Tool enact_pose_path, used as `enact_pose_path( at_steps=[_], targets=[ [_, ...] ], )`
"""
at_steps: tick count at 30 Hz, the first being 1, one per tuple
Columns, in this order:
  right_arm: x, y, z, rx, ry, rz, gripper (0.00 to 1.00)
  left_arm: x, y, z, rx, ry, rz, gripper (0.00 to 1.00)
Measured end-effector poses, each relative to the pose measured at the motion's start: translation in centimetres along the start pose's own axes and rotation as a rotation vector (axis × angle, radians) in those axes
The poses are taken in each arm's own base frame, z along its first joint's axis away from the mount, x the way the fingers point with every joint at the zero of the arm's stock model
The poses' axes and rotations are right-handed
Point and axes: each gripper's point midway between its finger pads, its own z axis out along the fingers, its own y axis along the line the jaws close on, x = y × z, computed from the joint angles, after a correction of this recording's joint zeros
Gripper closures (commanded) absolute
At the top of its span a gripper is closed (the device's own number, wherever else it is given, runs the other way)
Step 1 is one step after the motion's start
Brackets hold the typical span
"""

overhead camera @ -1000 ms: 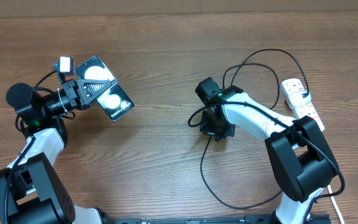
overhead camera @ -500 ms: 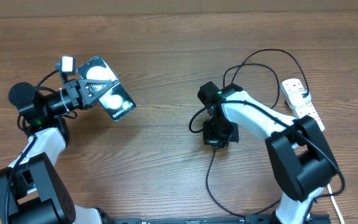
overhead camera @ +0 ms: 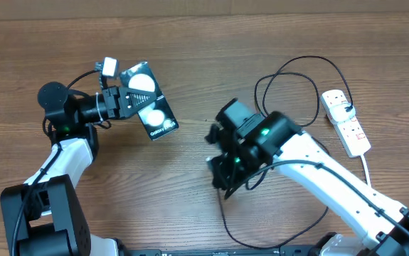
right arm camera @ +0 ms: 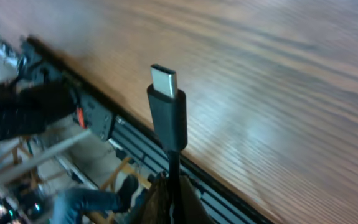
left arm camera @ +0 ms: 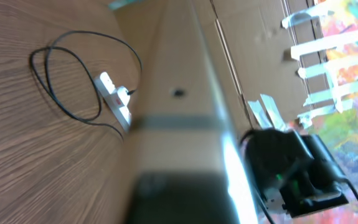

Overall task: Plug charger to phone and switch on socket
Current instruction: 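Move the plug under the phone's bottom port held by left gripper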

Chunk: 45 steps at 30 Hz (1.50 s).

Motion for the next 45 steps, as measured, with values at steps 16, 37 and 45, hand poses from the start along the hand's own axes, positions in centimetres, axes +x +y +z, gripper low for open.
enact_pose_path(
  at_steps=[16, 37, 45],
  targets=[
    [-3.9, 3.1, 0.1, -0.049, -0.167, -0.092, 0.96, 1.0, -0.4, 1.9, 0.024, 0.055, 0.037, 0.96],
    [-6.0, 3.3, -0.4, -0.036, -0.257, -0.112, 0.96, 1.8, -0.7, 3.1, 0.040, 0.094, 0.033, 0.96],
    [-5.8, 4.1, -0.4, -0.075, -0.246, -0.133, 0.96, 1.8, -0.7, 3.1, 0.040, 0.094, 0.033, 0.96]
  ],
)
